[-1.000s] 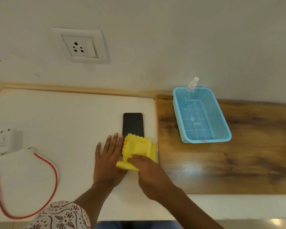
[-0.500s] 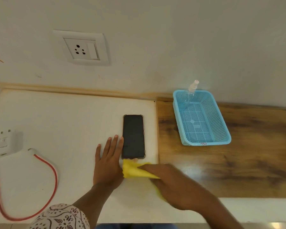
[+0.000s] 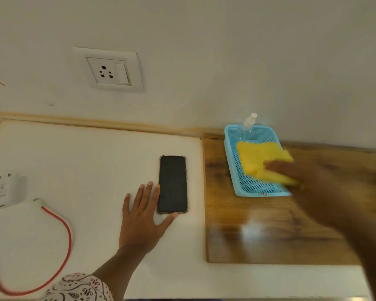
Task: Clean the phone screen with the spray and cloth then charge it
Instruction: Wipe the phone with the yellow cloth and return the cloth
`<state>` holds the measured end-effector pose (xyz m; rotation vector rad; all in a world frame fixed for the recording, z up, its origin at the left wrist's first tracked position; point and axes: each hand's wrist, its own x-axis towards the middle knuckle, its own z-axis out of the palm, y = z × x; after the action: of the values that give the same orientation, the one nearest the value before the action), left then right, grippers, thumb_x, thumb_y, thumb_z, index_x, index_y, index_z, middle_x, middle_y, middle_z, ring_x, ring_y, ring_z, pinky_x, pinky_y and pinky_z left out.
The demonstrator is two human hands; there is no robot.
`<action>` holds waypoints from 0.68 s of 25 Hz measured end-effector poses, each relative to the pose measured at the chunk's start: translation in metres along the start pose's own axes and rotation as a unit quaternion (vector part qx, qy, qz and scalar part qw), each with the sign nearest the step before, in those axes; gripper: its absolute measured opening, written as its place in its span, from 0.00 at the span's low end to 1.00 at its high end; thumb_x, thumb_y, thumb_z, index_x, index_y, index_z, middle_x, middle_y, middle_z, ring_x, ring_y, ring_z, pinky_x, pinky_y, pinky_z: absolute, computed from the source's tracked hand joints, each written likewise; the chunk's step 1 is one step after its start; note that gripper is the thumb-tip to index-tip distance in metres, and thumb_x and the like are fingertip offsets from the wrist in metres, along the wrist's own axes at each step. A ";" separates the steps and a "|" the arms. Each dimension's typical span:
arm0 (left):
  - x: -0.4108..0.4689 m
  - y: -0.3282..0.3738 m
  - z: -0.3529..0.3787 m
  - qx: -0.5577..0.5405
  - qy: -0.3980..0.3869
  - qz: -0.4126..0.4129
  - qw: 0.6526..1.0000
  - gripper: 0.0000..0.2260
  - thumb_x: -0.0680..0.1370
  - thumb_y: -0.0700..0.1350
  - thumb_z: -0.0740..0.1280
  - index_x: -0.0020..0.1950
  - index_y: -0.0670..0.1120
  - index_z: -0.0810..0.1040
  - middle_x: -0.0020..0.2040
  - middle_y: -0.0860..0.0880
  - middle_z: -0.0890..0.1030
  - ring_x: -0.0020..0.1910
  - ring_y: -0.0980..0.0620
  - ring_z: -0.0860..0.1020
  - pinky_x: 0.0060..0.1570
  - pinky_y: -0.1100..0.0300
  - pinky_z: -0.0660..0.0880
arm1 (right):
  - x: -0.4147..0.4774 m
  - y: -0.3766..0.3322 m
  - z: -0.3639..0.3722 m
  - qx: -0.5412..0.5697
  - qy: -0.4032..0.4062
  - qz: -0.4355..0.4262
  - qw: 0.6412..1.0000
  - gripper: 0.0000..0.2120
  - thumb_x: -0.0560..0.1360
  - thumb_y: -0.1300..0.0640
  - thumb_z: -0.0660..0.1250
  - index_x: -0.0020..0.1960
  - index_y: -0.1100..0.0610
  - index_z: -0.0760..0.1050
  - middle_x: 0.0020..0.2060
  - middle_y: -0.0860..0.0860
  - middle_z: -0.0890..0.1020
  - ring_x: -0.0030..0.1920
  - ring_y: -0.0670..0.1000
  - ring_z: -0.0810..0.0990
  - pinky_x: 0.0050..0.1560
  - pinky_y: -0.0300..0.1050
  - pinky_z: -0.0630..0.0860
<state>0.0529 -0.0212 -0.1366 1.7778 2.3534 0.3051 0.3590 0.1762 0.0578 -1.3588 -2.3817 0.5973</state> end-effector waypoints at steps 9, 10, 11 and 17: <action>0.001 -0.001 0.004 0.001 0.017 0.006 1.000 0.37 0.73 0.71 0.47 0.77 0.52 0.52 0.77 0.50 0.56 0.76 0.52 0.48 0.74 0.49 0.42 | -0.087 -0.018 0.076 -0.021 -0.027 0.088 0.996 0.19 0.70 0.61 0.72 0.59 0.48 0.76 0.57 0.44 0.78 0.61 0.52 0.76 0.61 0.45 0.69; 0.001 -0.001 0.004 0.001 0.017 0.006 1.000 0.37 0.73 0.71 0.48 0.77 0.52 0.52 0.77 0.50 0.57 0.76 0.52 0.49 0.74 0.49 0.42 | -0.083 -0.014 0.076 -0.040 -0.028 0.078 0.996 0.22 0.71 0.61 0.72 0.62 0.49 0.74 0.59 0.47 0.79 0.61 0.55 0.75 0.62 0.49 0.70; 0.001 -0.002 0.004 -0.001 0.017 0.007 1.000 0.37 0.73 0.71 0.48 0.77 0.52 0.52 0.77 0.50 0.57 0.76 0.52 0.49 0.74 0.49 0.43 | -0.076 -0.011 0.072 -0.066 -0.053 0.077 0.993 0.25 0.70 0.60 0.72 0.65 0.51 0.72 0.61 0.50 0.78 0.63 0.56 0.74 0.64 0.52 0.69; 0.001 -0.003 0.005 -0.001 0.017 0.006 1.000 0.38 0.73 0.72 0.47 0.77 0.52 0.52 0.77 0.50 0.57 0.76 0.50 0.51 0.74 0.47 0.46 | -0.053 0.003 0.077 -0.104 -0.150 0.077 0.980 0.24 0.70 0.57 0.73 0.64 0.52 0.74 0.62 0.52 0.78 0.63 0.54 0.74 0.65 0.47 0.64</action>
<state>0.0514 -0.0206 -0.1424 1.8003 2.3650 0.3413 0.3503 0.1163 -0.0133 -1.6567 -2.6553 0.6505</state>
